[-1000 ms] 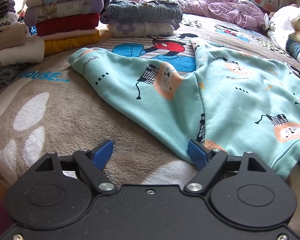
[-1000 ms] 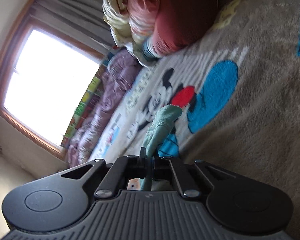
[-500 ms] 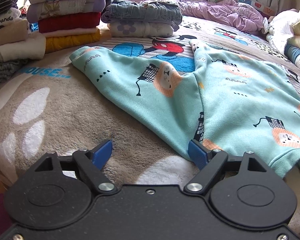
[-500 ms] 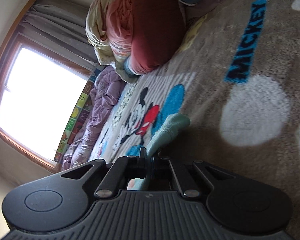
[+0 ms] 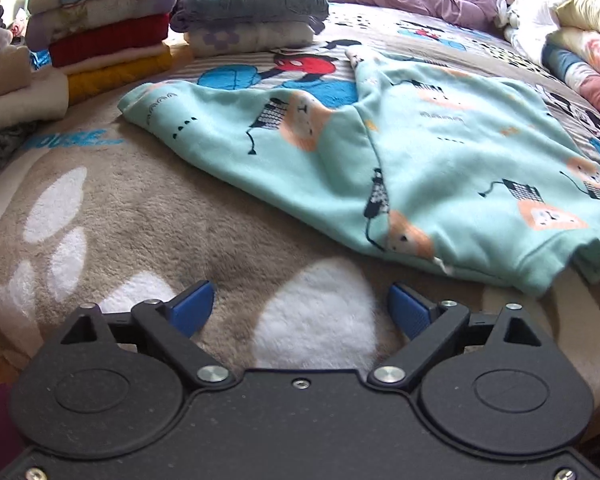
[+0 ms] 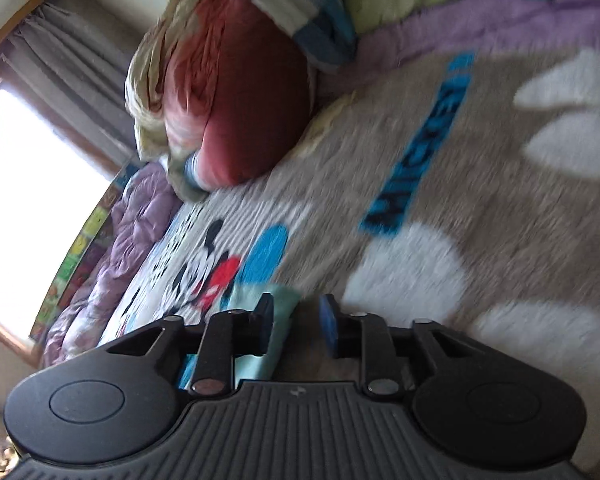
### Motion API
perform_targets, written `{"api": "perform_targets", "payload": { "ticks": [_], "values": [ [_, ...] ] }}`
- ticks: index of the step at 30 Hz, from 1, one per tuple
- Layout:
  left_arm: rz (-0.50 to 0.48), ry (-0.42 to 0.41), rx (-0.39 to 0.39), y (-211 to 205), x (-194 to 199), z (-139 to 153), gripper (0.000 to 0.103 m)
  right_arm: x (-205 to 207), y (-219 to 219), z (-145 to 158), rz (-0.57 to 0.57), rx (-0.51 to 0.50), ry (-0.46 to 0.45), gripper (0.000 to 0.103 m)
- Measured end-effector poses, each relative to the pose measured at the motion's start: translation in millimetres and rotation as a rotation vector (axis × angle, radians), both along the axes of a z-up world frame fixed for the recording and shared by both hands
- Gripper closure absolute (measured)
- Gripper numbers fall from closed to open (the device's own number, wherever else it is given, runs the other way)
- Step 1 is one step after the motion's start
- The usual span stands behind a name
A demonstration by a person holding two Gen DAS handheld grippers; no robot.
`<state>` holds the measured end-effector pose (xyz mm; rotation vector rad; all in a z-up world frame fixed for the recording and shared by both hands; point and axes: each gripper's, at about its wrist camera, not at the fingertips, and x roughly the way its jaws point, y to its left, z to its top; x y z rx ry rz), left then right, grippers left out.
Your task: Fold clothes
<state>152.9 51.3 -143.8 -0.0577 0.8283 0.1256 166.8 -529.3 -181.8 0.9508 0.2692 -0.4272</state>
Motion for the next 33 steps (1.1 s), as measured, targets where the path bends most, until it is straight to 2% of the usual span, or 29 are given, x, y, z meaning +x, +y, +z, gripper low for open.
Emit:
{"api": "perform_targets", "payload": {
  "ticks": [1,4,7,10,15,19,22,25,27,29,33],
  "values": [
    [-0.005,0.009,-0.007,0,-1,2,0.009,-3,-6,-1,-0.016,0.013,-0.007,0.062],
    [-0.026,0.009,-0.016,-4,-9,11,0.009,-9,-15,-1,-0.036,0.008,-0.014,0.060],
    [-0.070,-0.035,0.039,-21,-18,21,0.010,-10,-8,5,0.004,-0.035,-0.014,0.060],
    [-0.161,-0.094,0.111,-46,-24,30,0.010,-11,15,15,0.124,-0.087,-0.018,0.060],
    [-0.376,-0.206,0.236,-99,-32,36,0.013,-10,73,30,0.374,-0.172,-0.030,0.060],
    [-0.523,-0.247,0.333,-138,-31,32,0.017,2,110,35,0.546,-0.228,-0.045,0.060],
    [-0.620,-0.271,0.378,-162,-29,28,0.018,11,127,35,0.656,-0.223,-0.064,0.058],
    [-0.700,-0.287,0.436,-183,-28,22,0.024,14,142,37,0.746,-0.218,-0.085,0.058],
    [-0.736,-0.291,0.480,-195,-25,18,0.038,12,155,40,0.800,-0.230,-0.100,0.057],
    [-0.766,-0.291,0.508,-204,-21,15,0.046,11,167,44,0.858,-0.254,-0.114,0.057],
    [-0.825,-0.287,0.546,-218,-16,7,0.051,12,179,44,0.931,-0.270,-0.128,0.057]
  ]
}}
